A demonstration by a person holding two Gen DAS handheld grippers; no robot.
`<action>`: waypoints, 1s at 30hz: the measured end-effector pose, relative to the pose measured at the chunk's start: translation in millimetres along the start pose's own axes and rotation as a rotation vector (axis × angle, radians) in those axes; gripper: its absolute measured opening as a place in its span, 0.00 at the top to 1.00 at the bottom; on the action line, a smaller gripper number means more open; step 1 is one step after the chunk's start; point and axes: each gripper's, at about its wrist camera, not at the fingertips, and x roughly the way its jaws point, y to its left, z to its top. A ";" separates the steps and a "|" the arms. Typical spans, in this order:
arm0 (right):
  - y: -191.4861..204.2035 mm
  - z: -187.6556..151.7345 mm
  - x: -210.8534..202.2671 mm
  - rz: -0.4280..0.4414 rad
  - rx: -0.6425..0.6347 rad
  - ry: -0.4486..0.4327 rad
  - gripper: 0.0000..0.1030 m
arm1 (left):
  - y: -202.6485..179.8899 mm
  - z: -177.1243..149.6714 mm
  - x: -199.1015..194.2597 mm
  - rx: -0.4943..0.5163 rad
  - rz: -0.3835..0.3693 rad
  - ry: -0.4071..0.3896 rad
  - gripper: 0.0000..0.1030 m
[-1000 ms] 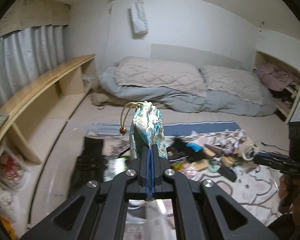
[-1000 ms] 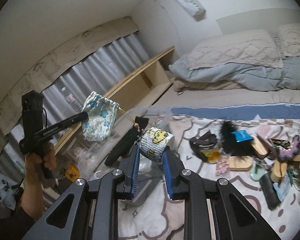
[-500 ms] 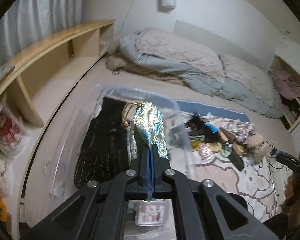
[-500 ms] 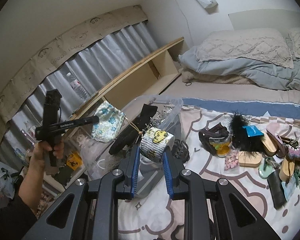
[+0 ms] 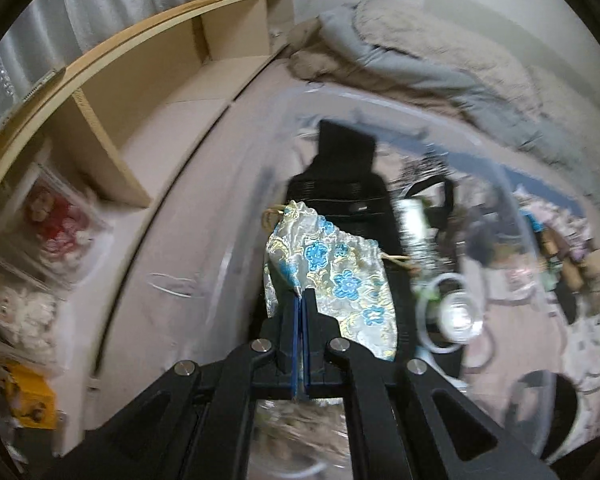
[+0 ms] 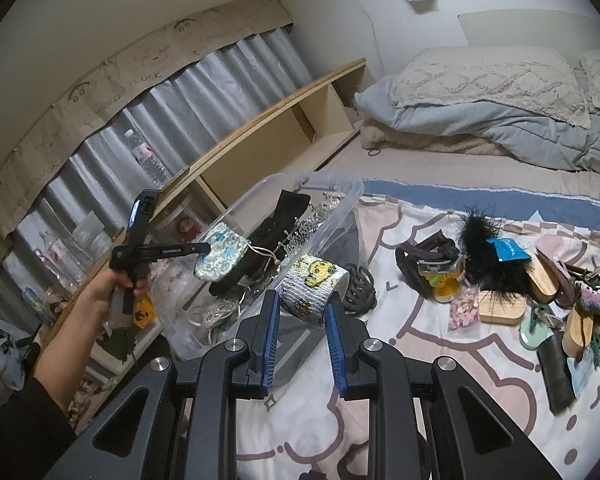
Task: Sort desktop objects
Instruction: 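Lower the pouch into the clear box and open the left gripper while the right releases the tape roll there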
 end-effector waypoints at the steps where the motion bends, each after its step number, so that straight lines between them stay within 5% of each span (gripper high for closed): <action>1: 0.0 -0.3 2.3 0.001 -0.001 0.006 0.77 | 1.0 -0.8 4.3 0.006 0.009 0.010 0.98; 4: 2.5 -0.7 8.9 0.007 -0.007 0.022 0.77 | 3.4 -1.8 13.6 0.031 0.026 0.039 0.88; 5: 4.2 -0.8 11.8 0.010 -0.008 0.028 0.77 | 2.3 -2.1 15.7 0.040 0.042 0.040 0.66; 6: 5.6 -1.0 14.4 0.016 -0.010 0.035 0.77 | -0.4 -3.9 15.1 0.059 0.034 0.026 0.54; 9: 15.0 0.1 25.1 0.033 -0.027 0.058 0.77 | -11.6 -5.0 11.4 0.110 0.044 -0.005 0.45; 23: 78.8 16.4 115.1 0.092 -0.135 0.240 0.77 | -27.1 -26.7 -31.1 0.189 -0.076 -0.141 0.44; 30: 105.3 10.2 162.4 -0.019 -0.242 0.344 0.77 | -30.1 -43.3 -49.1 0.203 -0.141 -0.177 0.38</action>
